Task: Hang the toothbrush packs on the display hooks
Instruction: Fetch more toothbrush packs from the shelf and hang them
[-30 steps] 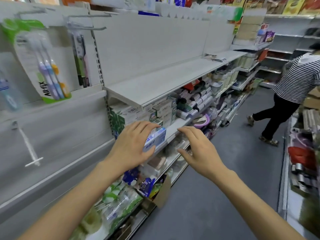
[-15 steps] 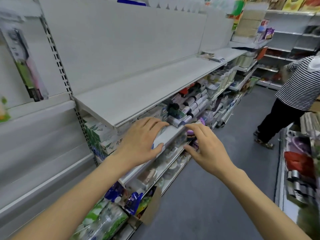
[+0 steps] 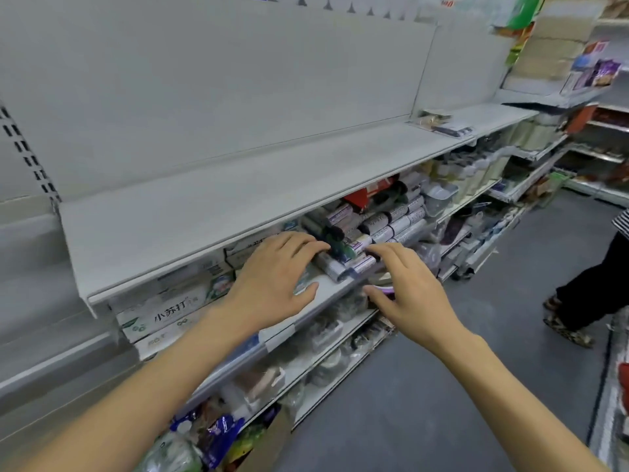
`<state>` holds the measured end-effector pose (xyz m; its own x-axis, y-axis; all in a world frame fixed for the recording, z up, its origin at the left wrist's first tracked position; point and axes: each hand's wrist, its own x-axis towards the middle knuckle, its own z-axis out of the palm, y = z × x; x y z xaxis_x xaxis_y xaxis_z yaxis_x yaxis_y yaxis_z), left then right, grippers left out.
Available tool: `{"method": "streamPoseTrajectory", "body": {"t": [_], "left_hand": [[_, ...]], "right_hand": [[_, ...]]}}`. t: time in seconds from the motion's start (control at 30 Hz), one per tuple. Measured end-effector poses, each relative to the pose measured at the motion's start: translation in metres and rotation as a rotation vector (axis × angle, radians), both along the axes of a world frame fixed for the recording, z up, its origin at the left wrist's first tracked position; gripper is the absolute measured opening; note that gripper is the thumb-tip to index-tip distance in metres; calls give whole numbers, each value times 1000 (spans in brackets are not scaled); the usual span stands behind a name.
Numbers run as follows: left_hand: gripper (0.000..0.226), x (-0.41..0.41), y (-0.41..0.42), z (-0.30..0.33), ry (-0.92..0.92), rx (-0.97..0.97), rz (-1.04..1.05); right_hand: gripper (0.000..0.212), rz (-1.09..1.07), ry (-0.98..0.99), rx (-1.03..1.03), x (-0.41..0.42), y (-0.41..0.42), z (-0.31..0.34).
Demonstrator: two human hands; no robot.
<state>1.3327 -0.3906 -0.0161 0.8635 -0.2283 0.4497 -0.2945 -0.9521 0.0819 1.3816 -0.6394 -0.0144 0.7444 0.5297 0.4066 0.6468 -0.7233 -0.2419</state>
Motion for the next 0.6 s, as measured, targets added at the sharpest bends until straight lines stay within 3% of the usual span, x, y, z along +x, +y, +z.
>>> {"method": "streamPoseTrajectory", "body": {"t": [0.6], "left_hand": [[58,196,-157,15,-6,31,128]], "right_hand": [[59,121,10,-25,229,-149,1]]}}
